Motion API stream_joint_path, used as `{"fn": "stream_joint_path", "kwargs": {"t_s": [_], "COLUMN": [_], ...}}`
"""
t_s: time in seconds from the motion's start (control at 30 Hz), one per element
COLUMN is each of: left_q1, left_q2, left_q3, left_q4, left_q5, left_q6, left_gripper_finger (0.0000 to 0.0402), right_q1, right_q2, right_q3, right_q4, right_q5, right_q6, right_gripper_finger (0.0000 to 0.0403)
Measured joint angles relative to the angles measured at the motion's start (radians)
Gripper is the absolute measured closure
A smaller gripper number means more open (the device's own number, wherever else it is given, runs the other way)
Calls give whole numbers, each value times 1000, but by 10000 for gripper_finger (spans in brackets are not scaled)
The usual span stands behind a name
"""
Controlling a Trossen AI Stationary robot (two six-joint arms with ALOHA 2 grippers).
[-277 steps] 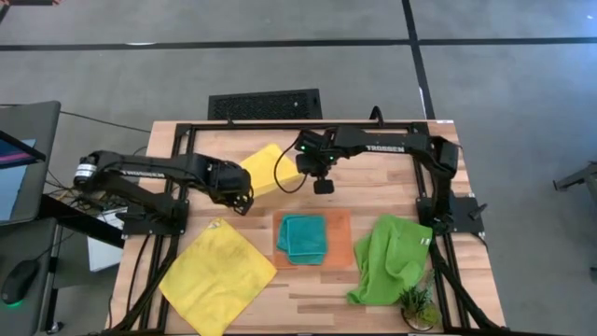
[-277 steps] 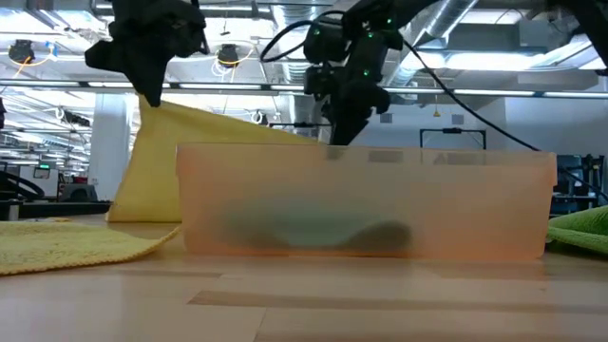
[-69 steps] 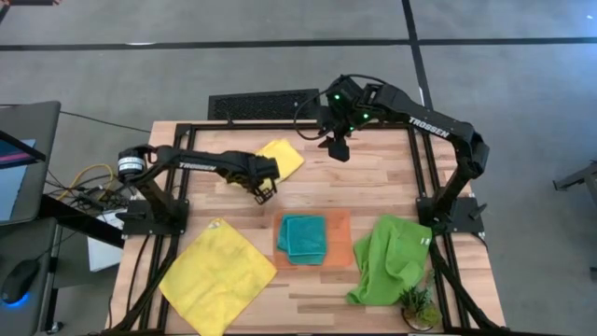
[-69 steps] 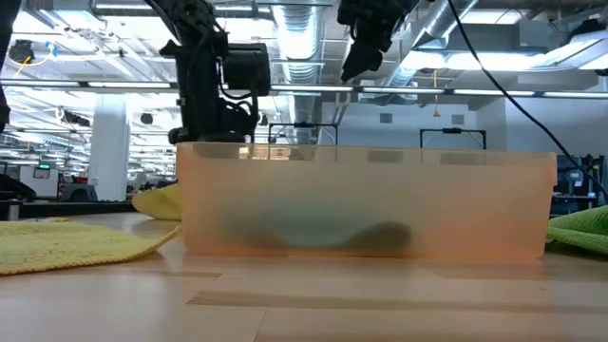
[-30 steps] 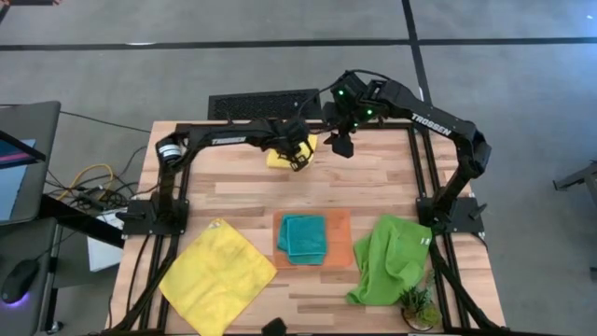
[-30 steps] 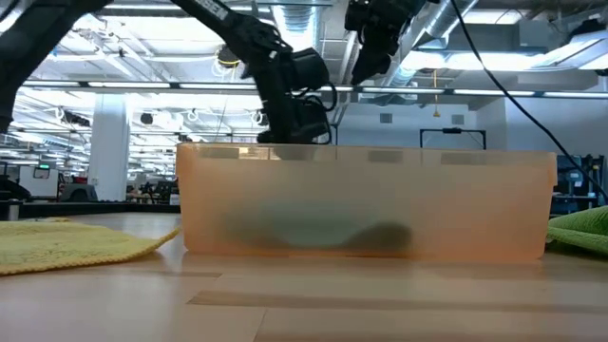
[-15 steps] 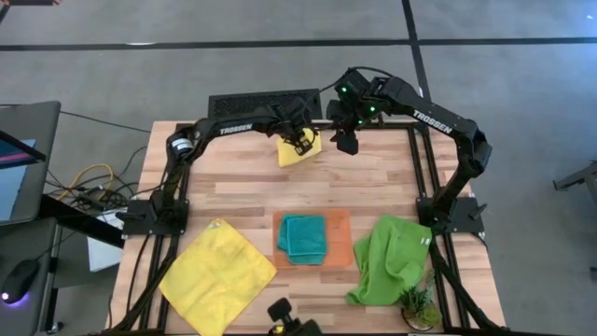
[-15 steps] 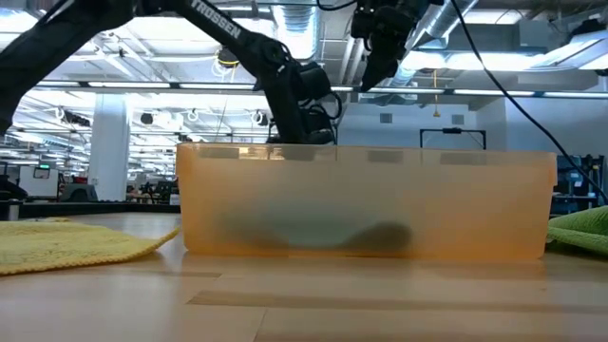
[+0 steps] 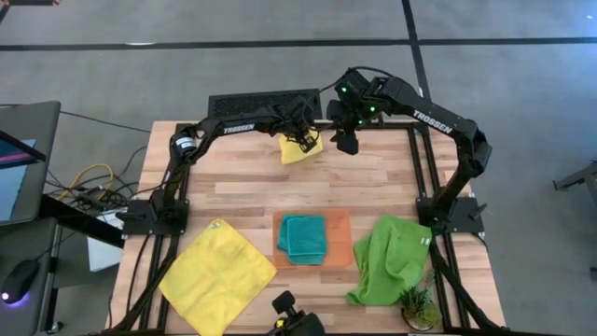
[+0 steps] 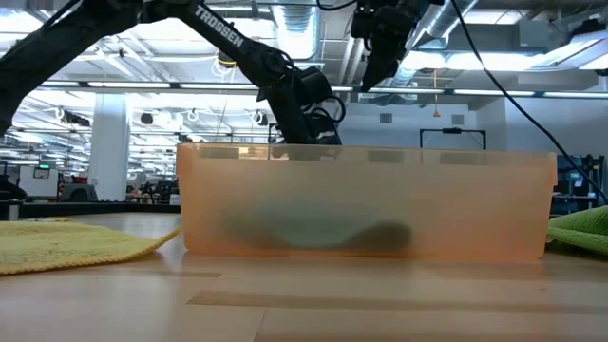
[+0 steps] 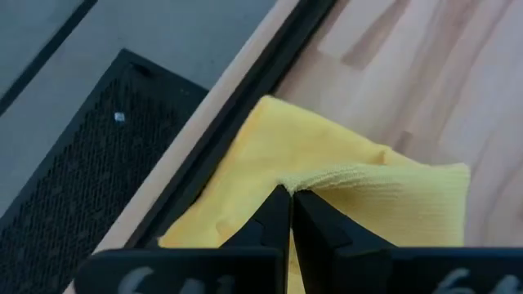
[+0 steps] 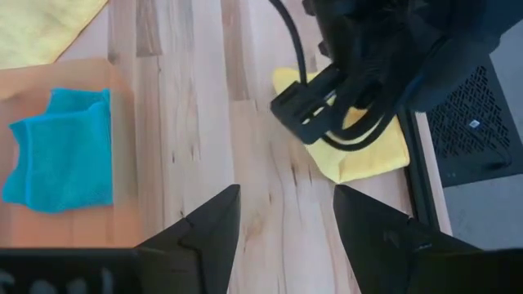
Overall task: Fold microfiber towels
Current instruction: Fold the top yellow towel, then put the top yellow towel into the bin
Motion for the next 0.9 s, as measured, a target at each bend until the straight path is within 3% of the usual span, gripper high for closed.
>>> {"fn": "stream_joint_path", "kwargs": {"t_s": [0.4, 0.73, 0.9], "left_q1": [1, 2, 2], "left_q2": [0, 0, -4], "left_q3": [0, 0, 0], "left_q4": [66, 66, 60], "left_q5": [-9, -49, -53], "left_q6": [30, 29, -26], "left_gripper_finger": [398, 295, 264], "right_q1": [0, 0, -1], "right_q2": [0, 0, 0], "right_q3": [0, 0, 0], "right_q4": [-10, -11, -11], "right_q5": [0, 0, 0], "right_q6": [-16, -16, -24], "right_gripper_finger": [182, 182, 182]}}
